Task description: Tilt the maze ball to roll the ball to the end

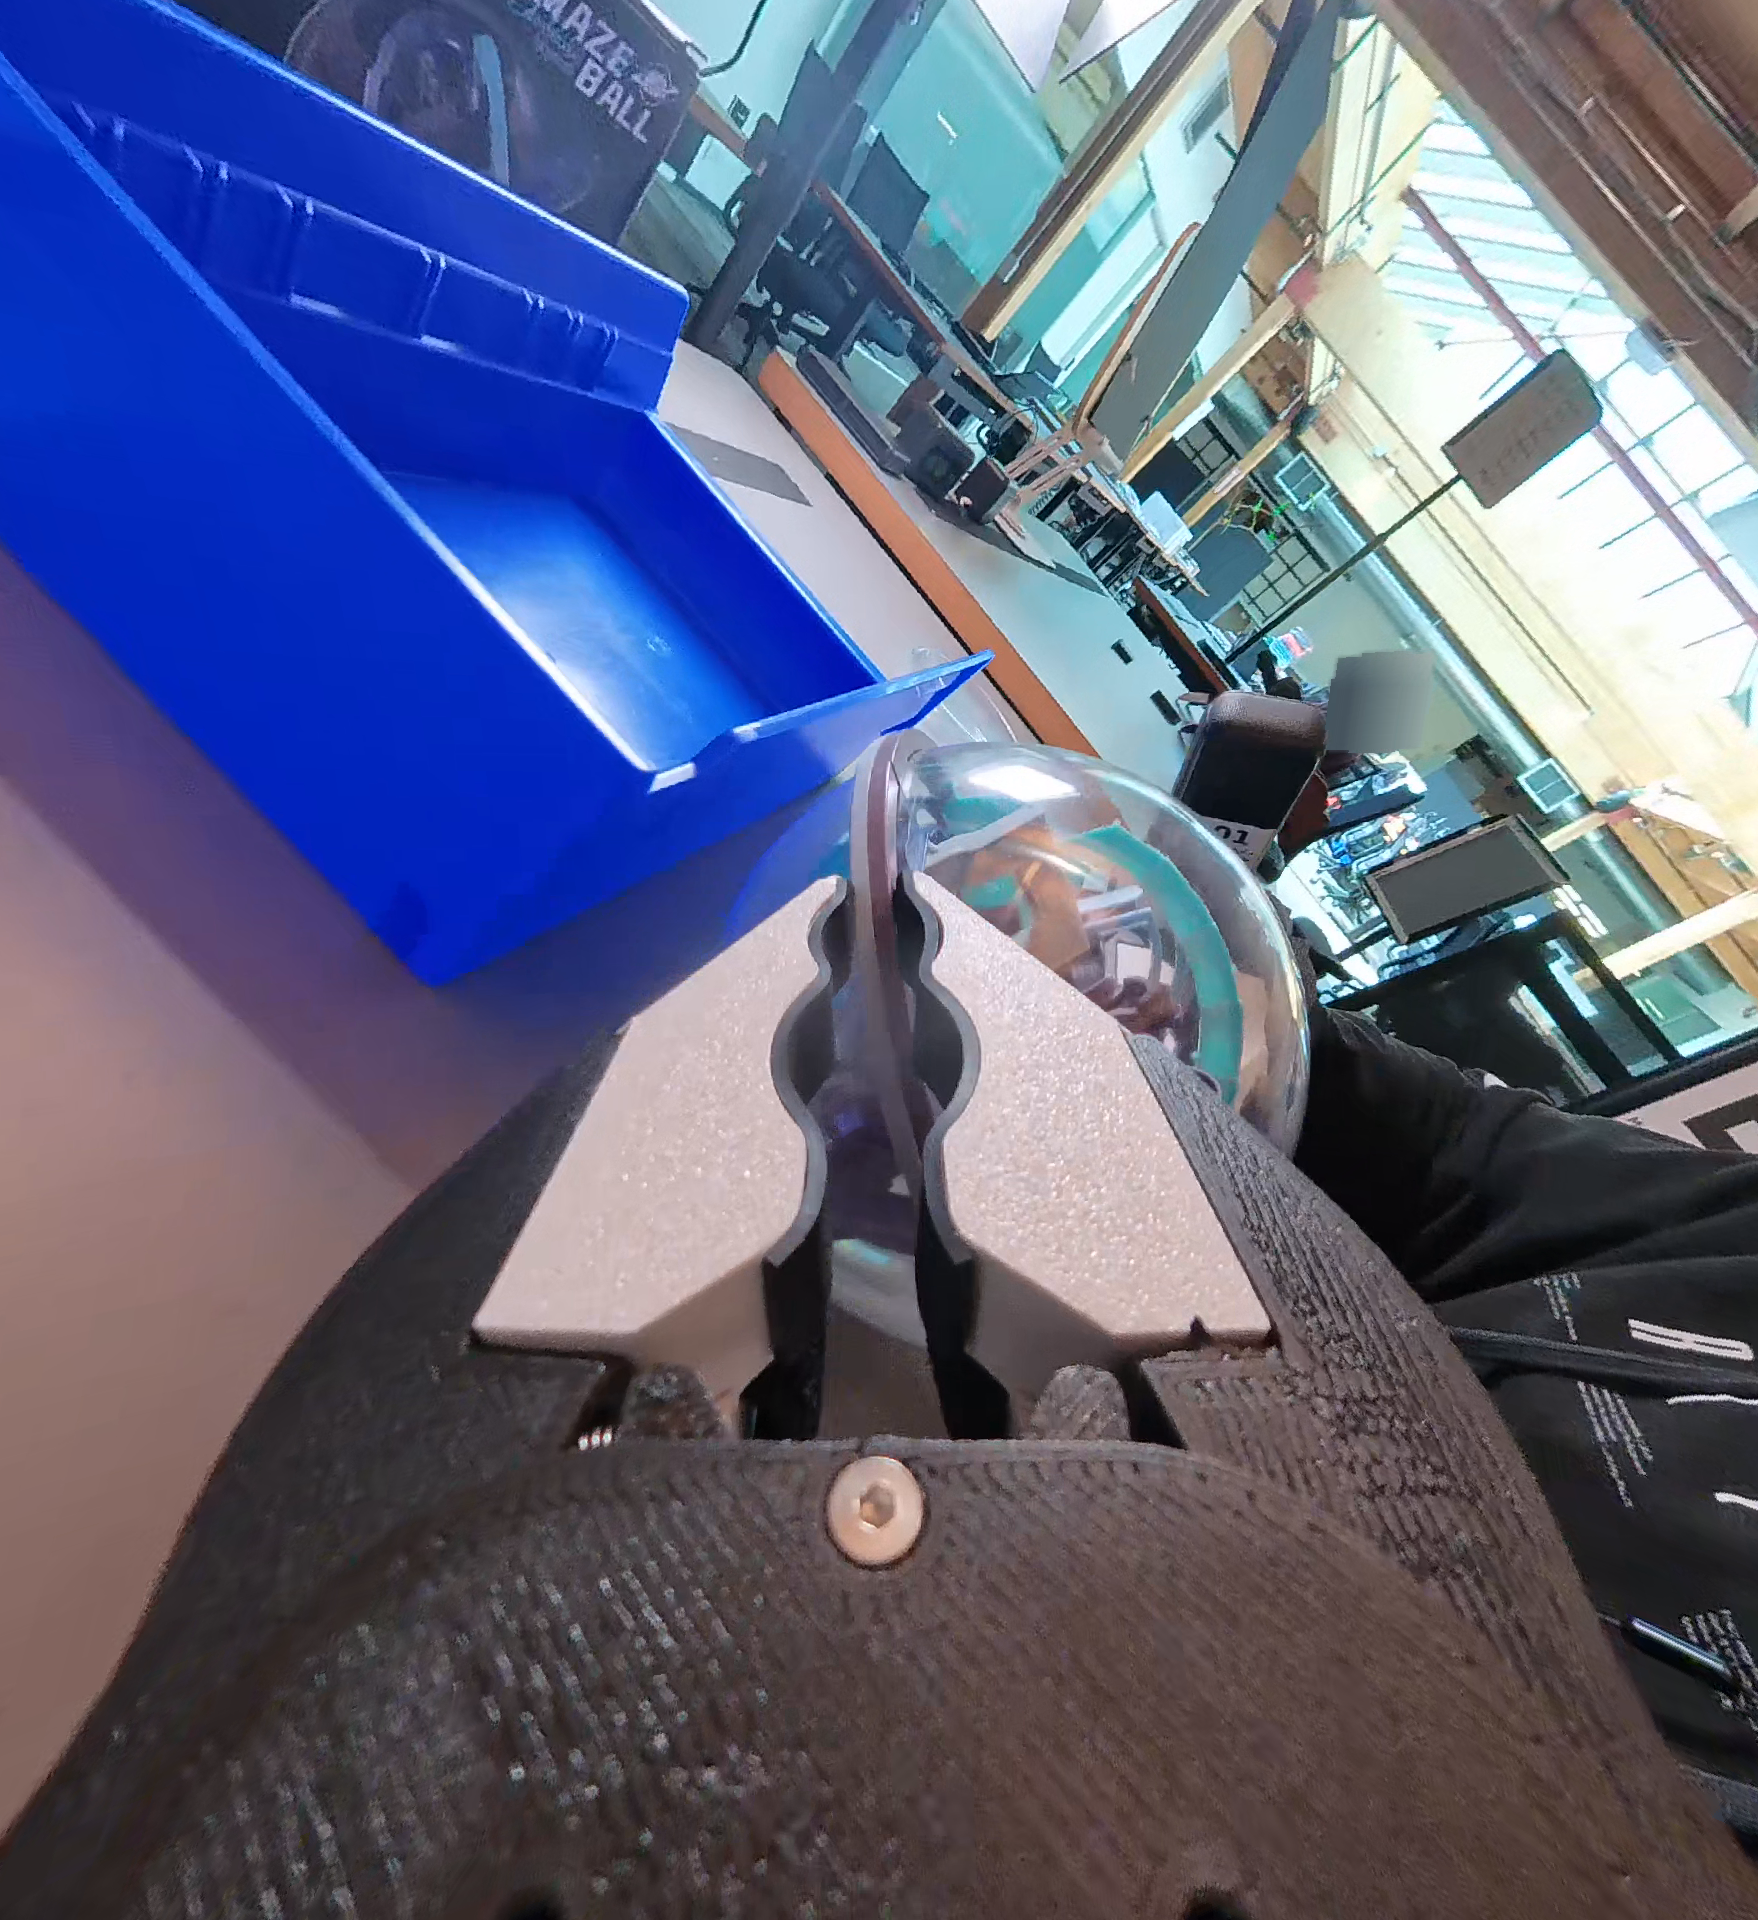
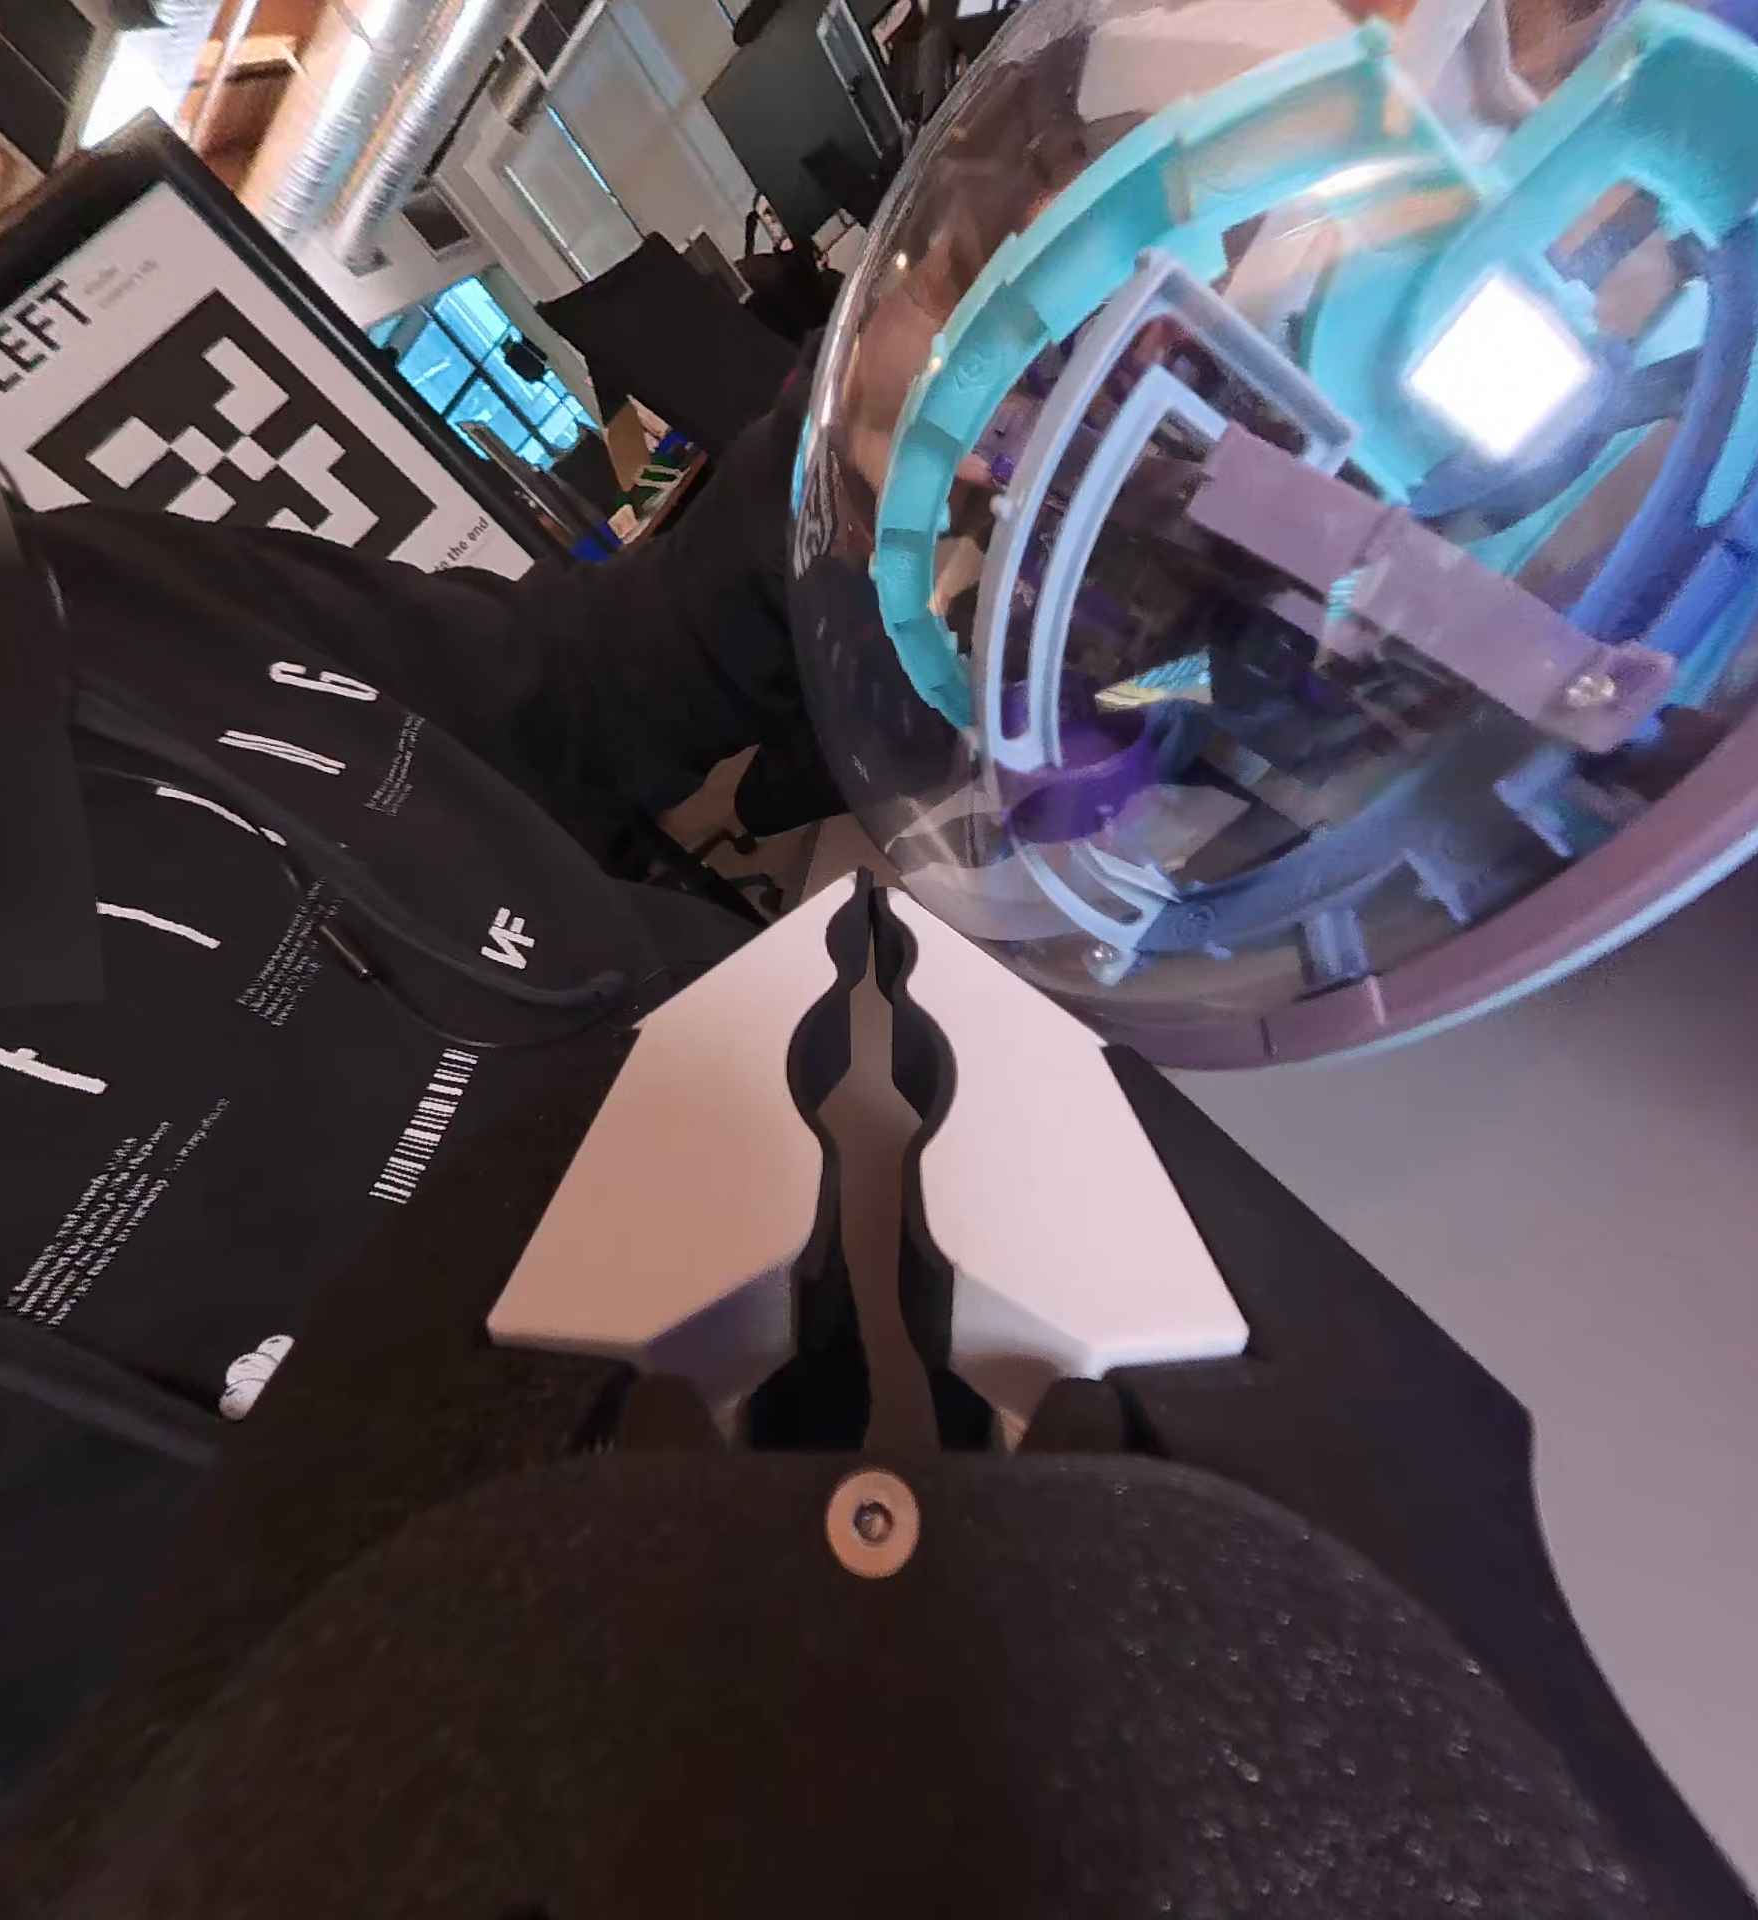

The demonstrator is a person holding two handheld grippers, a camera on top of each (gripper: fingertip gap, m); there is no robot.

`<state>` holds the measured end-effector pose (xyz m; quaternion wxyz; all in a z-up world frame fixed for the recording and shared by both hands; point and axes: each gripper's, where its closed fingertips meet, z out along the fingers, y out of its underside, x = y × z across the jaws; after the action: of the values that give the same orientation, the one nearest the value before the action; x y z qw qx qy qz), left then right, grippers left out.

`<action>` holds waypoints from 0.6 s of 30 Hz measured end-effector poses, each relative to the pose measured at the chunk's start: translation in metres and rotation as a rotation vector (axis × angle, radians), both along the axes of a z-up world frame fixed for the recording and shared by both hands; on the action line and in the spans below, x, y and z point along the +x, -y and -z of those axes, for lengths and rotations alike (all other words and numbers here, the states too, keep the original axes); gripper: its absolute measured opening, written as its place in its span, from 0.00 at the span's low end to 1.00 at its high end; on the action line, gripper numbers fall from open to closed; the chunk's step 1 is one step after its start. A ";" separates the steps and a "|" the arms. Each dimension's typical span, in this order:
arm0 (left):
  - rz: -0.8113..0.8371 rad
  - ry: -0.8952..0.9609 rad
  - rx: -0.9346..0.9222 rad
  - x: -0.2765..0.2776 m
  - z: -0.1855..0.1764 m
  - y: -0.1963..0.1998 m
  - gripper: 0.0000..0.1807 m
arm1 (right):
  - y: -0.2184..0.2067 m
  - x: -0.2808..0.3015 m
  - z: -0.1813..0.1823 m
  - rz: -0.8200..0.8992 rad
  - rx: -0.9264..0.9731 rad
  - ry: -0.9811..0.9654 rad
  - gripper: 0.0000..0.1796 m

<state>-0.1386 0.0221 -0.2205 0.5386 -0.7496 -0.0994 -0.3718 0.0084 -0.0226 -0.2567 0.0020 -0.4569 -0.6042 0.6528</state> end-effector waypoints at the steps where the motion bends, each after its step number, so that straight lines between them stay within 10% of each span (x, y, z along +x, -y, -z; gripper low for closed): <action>1: 0.003 0.002 -0.004 -0.001 0.001 0.000 0.04 | -0.002 0.000 0.000 0.010 0.004 0.000 0.00; 10: 0.027 0.008 0.015 -0.005 0.004 0.001 0.04 | -0.027 0.003 -0.012 0.061 0.065 -0.048 0.04; 18: 0.080 -0.026 0.059 -0.004 -0.001 0.007 0.06 | -0.087 -0.008 -0.007 0.179 0.158 0.031 0.30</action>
<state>-0.1421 0.0154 -0.2193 0.5463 -0.7415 -0.0515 -0.3861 0.0003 0.0645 -0.2494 0.0867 -0.5173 -0.6105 0.5934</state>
